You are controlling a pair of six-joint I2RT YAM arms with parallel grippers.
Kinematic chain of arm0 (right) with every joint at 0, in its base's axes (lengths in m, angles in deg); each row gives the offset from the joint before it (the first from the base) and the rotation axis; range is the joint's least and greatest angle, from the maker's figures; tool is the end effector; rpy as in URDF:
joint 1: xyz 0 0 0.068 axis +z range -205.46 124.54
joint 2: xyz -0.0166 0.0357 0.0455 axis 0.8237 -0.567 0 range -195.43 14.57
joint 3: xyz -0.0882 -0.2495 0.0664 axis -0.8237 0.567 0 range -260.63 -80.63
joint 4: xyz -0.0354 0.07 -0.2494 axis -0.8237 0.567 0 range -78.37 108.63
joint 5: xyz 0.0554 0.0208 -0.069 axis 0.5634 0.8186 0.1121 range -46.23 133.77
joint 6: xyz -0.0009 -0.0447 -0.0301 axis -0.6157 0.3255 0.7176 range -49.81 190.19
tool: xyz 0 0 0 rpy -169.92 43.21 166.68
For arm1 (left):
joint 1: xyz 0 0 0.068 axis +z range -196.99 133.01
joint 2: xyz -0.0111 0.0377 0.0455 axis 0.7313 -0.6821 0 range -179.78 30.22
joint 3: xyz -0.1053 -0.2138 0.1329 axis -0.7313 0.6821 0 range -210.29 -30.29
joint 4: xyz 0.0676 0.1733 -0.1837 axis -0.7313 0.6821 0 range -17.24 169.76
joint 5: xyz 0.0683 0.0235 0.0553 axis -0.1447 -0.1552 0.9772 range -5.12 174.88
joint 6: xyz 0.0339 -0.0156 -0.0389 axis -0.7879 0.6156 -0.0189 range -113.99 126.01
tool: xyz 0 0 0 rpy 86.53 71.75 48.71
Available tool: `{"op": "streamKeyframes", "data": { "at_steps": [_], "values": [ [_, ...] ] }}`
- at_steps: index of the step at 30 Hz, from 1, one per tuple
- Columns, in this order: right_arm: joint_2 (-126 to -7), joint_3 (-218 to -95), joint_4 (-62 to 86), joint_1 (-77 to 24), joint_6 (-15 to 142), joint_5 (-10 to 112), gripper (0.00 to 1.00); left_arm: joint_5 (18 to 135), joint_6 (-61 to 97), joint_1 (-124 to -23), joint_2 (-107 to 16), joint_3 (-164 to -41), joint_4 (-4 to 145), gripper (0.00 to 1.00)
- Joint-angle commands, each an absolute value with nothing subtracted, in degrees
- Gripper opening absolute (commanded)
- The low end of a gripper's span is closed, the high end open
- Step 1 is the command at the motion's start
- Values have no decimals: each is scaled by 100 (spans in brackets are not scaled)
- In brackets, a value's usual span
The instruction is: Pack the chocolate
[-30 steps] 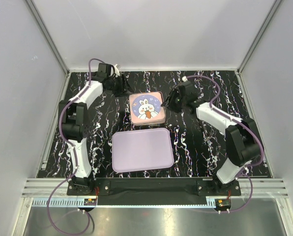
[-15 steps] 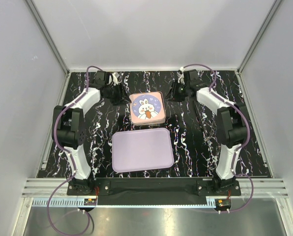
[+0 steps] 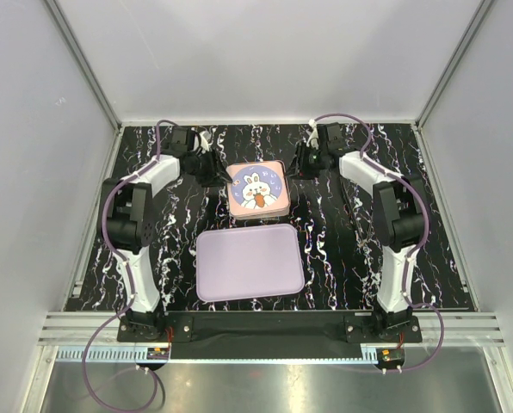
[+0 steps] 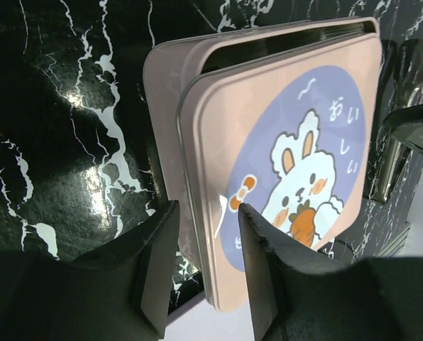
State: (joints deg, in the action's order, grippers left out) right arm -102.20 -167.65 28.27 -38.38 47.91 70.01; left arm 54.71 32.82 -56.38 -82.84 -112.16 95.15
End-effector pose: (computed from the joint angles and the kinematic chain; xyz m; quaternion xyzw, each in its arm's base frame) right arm 0.4298 0.1486 0.2031 -0.0432 0.9071 0.3202 0.2697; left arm 0.4177 -0.0873 0.1966 -0.0585 0.9189 -0.3286 0.2100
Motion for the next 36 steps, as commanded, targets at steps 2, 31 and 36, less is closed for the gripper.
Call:
{"op": "streamKeyframes", "data": {
  "at_steps": [2, 31, 36],
  "values": [
    [-10311, -17045, 2745, -3727, 4936, 7066, 36, 5456, 3247, -5640, -8395, -11422, 9332, 43],
    [-10628, -17309, 3114, -3498, 4857, 6495, 41, 5394, 3264, -5675, -8799, -11713, 9376, 27],
    [-10663, -17239, 2965, -3498, 4716, 6705, 41, 5420, 3273, -5666, -8843, -11721, 9403, 26]
  ]
}}
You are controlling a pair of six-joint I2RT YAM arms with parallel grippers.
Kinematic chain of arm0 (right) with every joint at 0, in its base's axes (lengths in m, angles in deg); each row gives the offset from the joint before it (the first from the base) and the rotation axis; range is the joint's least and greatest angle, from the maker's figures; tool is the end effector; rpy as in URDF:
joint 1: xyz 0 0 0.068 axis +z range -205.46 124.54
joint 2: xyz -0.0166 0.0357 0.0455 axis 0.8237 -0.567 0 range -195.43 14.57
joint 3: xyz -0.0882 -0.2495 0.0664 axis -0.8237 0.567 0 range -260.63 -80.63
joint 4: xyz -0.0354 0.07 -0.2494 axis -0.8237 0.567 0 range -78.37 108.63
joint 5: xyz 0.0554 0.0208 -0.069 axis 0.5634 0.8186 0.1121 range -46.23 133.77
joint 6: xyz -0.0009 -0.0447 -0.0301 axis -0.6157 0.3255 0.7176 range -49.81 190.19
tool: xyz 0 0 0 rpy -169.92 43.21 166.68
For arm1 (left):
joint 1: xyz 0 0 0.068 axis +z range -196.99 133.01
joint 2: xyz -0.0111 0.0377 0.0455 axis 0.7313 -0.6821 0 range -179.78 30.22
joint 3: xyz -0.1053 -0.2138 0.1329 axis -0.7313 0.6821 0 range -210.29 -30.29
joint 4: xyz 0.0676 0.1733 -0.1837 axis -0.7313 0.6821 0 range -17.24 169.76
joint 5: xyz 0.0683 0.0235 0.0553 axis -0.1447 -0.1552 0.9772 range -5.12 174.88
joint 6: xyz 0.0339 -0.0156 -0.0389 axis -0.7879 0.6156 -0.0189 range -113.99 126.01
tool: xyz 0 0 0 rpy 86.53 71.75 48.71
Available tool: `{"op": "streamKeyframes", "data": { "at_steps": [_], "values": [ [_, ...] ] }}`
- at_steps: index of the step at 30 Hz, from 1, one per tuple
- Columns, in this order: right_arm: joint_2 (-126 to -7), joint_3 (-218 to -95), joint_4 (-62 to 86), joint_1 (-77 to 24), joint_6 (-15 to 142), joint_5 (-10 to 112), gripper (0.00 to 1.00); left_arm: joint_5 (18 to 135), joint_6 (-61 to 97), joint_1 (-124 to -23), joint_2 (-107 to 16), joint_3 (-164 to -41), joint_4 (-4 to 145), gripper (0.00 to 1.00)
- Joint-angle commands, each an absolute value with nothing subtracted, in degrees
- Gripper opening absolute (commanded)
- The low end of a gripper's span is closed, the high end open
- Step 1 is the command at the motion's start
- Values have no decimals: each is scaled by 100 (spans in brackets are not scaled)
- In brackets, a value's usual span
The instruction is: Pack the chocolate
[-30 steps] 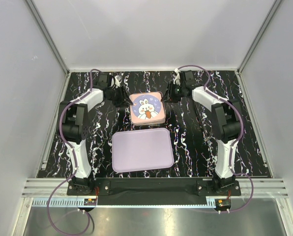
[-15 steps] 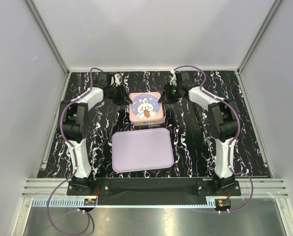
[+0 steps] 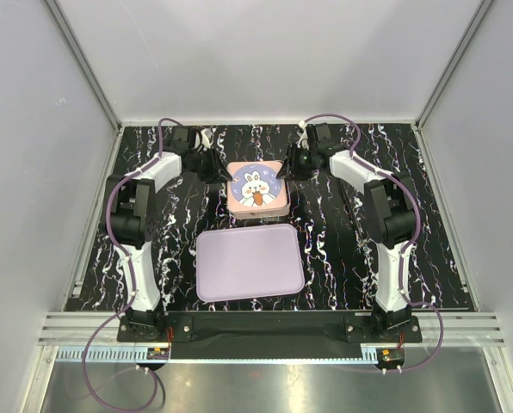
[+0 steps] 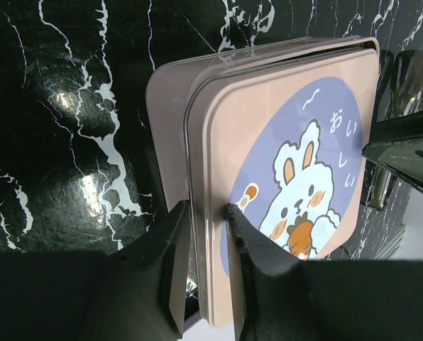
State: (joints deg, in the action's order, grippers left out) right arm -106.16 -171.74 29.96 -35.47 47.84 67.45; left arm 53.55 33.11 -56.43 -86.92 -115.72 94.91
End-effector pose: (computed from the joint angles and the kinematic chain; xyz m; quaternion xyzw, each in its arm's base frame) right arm 0.4358 0.1739 0.1924 -0.0548 0.9149 0.3054 0.2583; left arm 0.4330 -0.0908 0.1864 -0.0577 0.9174 -0.3373 0.2032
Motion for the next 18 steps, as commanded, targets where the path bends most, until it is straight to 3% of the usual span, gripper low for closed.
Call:
{"op": "streamKeyframes", "data": {
  "at_steps": [1, 6, 18],
  "values": [
    [-10681, -17230, 2913, -3498, 4647, 6749, 41, 5421, 3273, -5666, -8852, -11730, 9411, 26],
    [-10690, -17212, 2763, -3507, 4479, 7040, 42, 5447, 3291, -5657, -8887, -11757, 9482, 24],
    [-10347, -17036, 2499, -3525, 4382, 6987, 33, 5017, 3501, -5666, -8782, -11818, 9201, 22]
  ]
}}
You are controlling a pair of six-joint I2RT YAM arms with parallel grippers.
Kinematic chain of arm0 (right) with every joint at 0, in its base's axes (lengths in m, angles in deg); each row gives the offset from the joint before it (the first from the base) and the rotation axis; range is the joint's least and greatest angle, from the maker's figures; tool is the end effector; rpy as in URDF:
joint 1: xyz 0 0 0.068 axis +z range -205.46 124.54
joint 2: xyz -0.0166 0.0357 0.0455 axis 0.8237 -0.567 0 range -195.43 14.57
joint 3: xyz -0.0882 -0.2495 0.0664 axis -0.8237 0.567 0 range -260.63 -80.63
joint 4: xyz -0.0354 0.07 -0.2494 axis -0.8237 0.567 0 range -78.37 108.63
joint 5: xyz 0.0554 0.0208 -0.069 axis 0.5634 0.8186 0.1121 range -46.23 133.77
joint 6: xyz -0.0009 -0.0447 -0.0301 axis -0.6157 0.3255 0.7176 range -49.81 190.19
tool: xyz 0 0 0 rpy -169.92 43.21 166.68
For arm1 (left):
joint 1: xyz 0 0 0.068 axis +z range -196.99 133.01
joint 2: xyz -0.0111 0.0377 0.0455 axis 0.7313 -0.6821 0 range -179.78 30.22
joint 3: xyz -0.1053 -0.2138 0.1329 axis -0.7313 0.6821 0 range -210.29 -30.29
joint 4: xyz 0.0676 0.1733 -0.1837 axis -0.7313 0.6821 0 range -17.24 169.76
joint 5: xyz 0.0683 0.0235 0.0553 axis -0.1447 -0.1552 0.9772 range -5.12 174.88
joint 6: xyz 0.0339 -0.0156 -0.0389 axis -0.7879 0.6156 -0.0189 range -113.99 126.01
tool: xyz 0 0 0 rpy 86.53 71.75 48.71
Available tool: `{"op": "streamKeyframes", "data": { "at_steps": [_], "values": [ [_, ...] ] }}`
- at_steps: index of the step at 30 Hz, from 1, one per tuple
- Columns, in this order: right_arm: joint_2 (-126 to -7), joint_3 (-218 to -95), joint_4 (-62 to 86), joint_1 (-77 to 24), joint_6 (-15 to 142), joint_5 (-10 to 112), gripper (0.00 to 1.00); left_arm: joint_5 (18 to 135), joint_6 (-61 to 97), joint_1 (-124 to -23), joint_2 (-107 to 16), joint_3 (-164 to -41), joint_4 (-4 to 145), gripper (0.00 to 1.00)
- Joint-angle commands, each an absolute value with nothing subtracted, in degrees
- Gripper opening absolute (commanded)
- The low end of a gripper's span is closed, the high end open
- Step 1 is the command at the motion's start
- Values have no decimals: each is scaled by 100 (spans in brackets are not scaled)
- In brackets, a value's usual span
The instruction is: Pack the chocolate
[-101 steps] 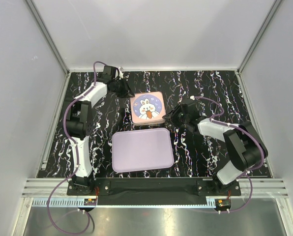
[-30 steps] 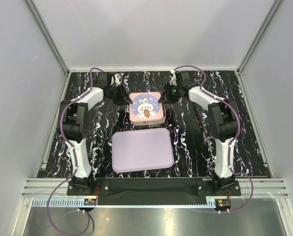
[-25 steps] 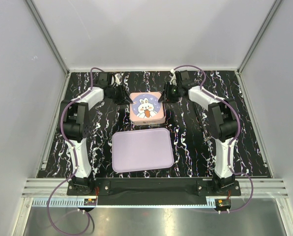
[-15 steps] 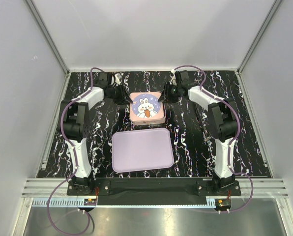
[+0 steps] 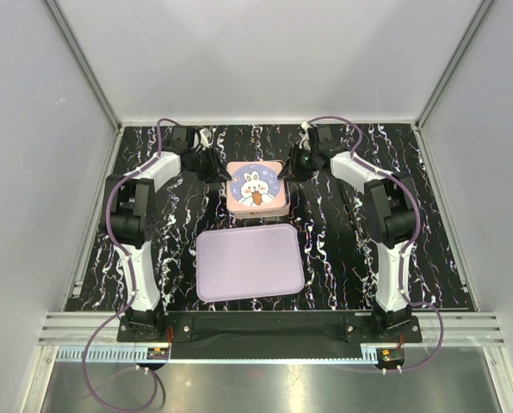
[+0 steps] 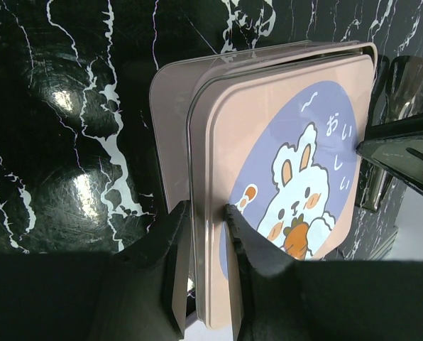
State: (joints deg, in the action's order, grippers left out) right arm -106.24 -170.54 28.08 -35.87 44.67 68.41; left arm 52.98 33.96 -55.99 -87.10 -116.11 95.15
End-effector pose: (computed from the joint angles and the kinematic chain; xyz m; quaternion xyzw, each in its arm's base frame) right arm 0.4362 0.1711 0.1878 -0.0304 0.9129 0.3198 0.2519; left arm 0.4345 -0.0879 0.1870 -0.0665 0.9157 -0.3421 0.1999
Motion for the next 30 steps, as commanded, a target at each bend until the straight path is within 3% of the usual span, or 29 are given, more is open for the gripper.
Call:
{"op": "streamKeyframes", "data": {
  "at_steps": [1, 30],
  "values": [
    [-10329, -17036, 2490, -3525, 4391, 6961, 33, 4929, 3528, -5666, -8773, -11827, 9166, 22],
    [-9925, -16869, 2411, -3621, 4400, 6627, 31, 4937, 3555, -5745, -8791, -12055, 9218, 22]
  ]
}}
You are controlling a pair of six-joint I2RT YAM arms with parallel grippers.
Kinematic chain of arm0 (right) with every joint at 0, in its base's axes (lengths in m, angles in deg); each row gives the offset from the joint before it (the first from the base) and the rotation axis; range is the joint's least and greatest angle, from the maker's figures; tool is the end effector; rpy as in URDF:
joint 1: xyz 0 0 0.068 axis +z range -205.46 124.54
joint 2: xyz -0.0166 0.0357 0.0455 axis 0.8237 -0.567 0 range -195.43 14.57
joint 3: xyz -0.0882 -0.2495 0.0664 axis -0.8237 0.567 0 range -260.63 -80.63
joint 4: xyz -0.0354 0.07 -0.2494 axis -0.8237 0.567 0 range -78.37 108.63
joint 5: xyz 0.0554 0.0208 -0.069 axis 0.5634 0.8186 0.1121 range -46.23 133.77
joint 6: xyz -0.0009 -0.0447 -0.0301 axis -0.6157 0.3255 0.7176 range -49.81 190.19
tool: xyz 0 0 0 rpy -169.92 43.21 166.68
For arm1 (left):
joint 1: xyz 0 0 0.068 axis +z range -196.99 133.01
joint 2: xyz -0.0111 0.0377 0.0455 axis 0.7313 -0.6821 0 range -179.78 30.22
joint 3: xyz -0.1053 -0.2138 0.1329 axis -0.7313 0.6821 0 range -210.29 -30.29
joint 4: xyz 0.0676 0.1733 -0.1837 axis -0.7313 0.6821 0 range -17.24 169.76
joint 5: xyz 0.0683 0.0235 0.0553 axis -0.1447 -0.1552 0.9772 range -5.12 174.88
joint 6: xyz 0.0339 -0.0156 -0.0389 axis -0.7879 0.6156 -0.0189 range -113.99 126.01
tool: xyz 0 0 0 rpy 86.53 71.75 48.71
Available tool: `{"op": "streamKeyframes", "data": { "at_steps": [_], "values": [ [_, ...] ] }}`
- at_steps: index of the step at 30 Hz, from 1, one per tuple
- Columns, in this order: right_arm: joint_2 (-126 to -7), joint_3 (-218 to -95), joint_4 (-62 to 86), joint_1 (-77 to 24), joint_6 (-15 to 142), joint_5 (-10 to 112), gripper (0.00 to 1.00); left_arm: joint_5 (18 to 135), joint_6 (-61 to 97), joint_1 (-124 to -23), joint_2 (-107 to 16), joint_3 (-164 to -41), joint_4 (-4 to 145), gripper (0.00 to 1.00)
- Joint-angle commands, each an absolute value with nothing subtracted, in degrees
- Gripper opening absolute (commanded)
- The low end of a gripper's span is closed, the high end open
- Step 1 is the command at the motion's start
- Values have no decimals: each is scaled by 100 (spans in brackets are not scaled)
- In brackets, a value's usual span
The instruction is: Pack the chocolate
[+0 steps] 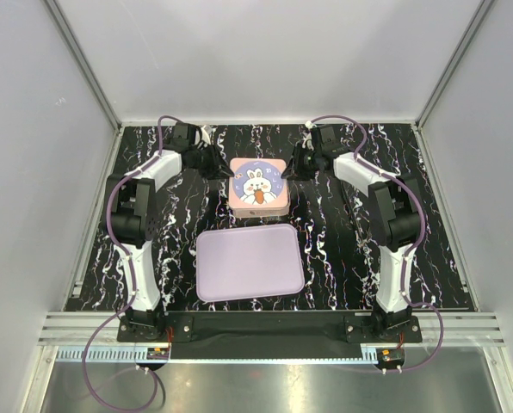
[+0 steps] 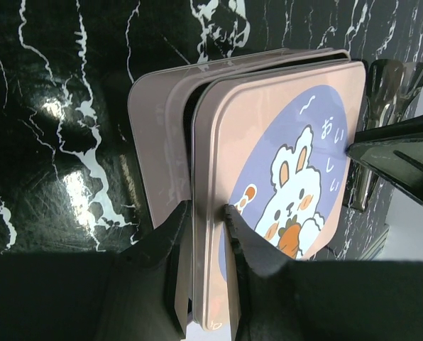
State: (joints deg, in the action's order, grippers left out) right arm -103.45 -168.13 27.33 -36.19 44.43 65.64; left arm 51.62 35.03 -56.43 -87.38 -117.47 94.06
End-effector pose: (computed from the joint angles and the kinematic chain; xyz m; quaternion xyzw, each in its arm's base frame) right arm 0.4294 0.1643 0.1966 -0.0190 0.9136 0.3027 0.2708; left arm 0.4390 -0.0929 0.1937 -0.0614 0.9080 -0.3587 0.2076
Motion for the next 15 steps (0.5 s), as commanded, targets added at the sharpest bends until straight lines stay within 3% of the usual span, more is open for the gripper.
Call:
{"op": "streamKeyframes", "data": {
  "at_steps": [1, 15],
  "values": [
    [-9925, -16869, 2402, -3639, 4409, 6627, 31, 4955, 3572, -5745, -8791, -12055, 9218, 22],
    [-10057, -17133, 2560, -3709, 4514, 6583, 31, 5139, 3554, -5763, -8835, -11950, 9280, 22]
  ]
}}
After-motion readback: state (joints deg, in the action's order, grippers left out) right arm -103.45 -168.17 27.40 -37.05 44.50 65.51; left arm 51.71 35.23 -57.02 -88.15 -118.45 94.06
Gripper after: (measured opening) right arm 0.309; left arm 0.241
